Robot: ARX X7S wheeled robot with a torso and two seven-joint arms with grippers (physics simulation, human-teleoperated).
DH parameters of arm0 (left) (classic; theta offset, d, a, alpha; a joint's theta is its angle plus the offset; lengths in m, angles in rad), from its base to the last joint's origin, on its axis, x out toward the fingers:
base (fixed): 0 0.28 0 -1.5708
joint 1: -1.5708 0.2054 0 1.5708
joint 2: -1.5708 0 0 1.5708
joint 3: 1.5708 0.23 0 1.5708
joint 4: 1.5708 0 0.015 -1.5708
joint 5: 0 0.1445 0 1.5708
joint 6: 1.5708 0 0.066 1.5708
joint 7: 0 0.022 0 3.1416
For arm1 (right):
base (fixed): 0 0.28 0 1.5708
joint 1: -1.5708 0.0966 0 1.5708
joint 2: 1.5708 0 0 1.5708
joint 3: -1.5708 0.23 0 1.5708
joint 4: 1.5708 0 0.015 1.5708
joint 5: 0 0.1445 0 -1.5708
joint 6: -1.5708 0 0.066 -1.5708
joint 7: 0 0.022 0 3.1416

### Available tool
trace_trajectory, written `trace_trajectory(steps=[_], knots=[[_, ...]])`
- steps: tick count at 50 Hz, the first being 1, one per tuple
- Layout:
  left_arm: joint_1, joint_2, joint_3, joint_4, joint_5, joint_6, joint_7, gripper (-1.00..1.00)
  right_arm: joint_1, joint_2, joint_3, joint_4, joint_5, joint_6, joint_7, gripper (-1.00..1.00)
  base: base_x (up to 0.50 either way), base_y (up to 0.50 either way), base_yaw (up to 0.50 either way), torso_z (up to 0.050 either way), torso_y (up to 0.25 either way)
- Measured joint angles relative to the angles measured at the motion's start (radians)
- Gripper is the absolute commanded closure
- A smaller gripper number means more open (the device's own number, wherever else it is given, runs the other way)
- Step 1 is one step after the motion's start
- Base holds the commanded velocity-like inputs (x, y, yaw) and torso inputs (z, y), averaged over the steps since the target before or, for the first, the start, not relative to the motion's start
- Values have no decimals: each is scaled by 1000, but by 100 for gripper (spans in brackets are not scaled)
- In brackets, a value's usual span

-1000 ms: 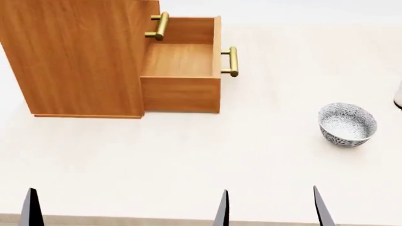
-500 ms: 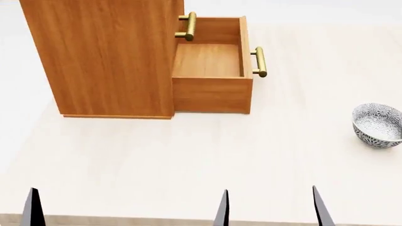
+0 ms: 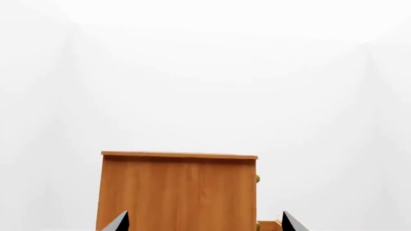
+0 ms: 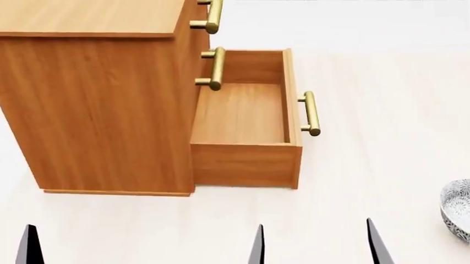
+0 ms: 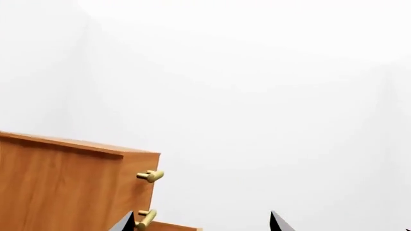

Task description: Close the bottom drawer of the cabinet.

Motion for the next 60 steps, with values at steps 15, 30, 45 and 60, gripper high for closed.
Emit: trace_trajectory(steps=[15,30,45,60], knots=[[1,-8,6,2,0,3,-8,-100,-2,7,2,-2,14,-8,9,-100,500,0,0,0,0],[-2,-15,12,-1,-2,3,-15,-100,1,12,-4,2,15,-9,17,-100,500,0,0,0,1],[-4,-22,18,-3,-3,4,-23,-100,5,16,-9,4,12,-2,24,-100,500,0,0,0,0],[-4,-28,23,-6,-5,8,-30,-100,15,21,-15,3,3,26,28,-100,30,0,0,0,0]])
